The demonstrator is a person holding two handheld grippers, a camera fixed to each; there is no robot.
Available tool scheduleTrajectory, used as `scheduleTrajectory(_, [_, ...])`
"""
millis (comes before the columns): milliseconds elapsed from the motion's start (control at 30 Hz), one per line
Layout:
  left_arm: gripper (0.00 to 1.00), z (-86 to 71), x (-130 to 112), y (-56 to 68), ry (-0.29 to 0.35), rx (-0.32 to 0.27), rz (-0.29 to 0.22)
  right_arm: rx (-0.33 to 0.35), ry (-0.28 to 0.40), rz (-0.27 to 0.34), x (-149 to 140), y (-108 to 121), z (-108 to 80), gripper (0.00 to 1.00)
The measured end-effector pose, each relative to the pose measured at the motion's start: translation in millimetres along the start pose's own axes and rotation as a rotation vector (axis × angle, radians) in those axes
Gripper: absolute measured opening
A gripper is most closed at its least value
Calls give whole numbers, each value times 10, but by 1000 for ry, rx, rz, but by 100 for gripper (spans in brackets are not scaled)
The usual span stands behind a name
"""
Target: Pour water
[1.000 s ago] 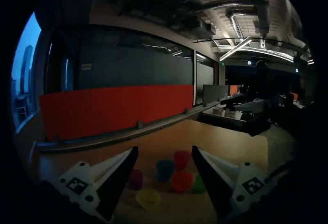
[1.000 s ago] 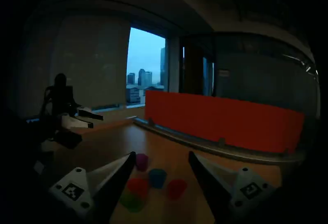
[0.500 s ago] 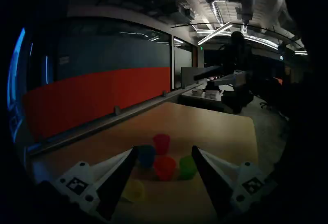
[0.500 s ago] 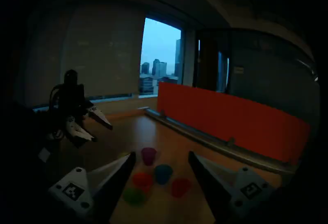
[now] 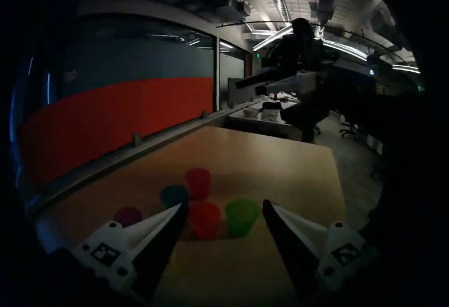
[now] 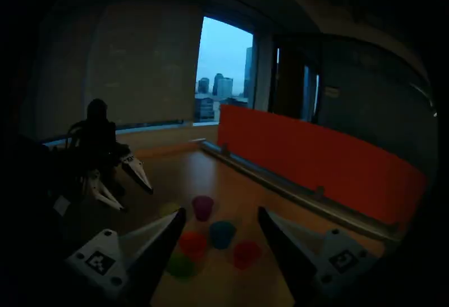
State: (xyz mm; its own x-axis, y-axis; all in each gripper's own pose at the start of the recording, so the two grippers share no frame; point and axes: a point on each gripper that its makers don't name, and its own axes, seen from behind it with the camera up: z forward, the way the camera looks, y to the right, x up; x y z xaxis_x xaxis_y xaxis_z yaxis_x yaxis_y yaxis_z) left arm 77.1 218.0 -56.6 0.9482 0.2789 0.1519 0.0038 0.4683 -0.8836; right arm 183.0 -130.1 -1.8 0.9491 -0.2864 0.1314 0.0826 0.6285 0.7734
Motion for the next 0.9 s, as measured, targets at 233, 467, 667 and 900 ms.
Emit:
scheduleTrajectory(233, [97, 242, -227, 158, -31, -32, 0, 12, -18, -9, -40, 24, 68, 99])
scheduleTrajectory(467, [97, 464, -490, 242, -69, -42, -6, 6, -31, -15, -96, 75, 110, 99])
scheduleTrajectory(667, [97, 635, -668, 306, -100, -45, -3, 2, -34, -14, -110, 107, 118, 99])
scheduleTrajectory(900, [96, 823, -822, 359, -127, -45, 20, -2, -34, -14, -135, 145, 132, 99])
